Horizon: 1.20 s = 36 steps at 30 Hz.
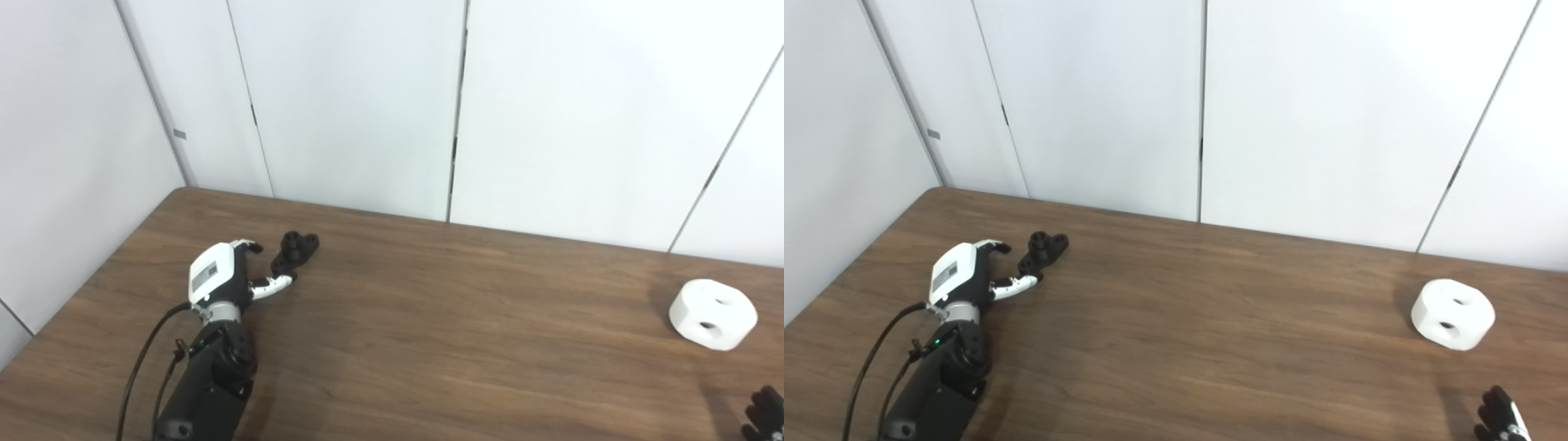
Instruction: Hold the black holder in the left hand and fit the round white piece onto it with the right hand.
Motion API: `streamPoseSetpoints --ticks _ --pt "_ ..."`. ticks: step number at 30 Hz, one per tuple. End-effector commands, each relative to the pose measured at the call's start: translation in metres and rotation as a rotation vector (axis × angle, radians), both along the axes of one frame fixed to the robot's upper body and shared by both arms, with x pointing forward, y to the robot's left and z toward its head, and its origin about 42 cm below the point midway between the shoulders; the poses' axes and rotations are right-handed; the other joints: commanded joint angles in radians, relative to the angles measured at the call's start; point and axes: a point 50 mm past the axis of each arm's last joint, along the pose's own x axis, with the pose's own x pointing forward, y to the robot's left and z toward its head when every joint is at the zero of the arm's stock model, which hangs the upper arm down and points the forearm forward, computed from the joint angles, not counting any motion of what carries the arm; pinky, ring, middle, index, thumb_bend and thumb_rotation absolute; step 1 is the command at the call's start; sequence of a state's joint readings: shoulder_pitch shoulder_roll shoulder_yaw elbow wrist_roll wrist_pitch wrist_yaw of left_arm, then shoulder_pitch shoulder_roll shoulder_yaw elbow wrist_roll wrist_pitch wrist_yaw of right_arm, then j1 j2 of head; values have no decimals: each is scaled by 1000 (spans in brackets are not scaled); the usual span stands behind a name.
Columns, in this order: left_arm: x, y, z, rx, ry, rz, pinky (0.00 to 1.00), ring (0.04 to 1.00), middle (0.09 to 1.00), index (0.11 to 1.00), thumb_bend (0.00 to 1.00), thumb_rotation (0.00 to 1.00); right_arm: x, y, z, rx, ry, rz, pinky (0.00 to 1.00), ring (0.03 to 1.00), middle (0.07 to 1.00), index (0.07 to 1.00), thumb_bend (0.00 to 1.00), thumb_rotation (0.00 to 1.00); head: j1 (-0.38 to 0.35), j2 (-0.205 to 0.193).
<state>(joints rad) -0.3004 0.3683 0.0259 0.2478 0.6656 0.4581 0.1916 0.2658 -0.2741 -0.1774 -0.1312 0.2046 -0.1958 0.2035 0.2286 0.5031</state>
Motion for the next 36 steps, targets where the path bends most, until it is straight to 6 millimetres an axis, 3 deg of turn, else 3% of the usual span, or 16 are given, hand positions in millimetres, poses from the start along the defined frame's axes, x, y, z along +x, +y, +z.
streamPoseSetpoints --ticks 1,13,36 --pt "18 5 26 30 -77 2 954 945 889 747 871 380 -19 -1 -26 21 107 -26 1000 1000 1000 1000 754 1000 -2 2" --pt "28 11 18 -18 -76 11 922 925 873 723 881 350 -20 1 -24 29 112 -22 1000 1000 1000 1000 766 1000 -6 7" --pt "36 -13 24 -15 -68 -45 911 920 872 732 847 378 -21 3 -23 25 112 -31 1000 1000 1000 1000 768 1000 -8 15"
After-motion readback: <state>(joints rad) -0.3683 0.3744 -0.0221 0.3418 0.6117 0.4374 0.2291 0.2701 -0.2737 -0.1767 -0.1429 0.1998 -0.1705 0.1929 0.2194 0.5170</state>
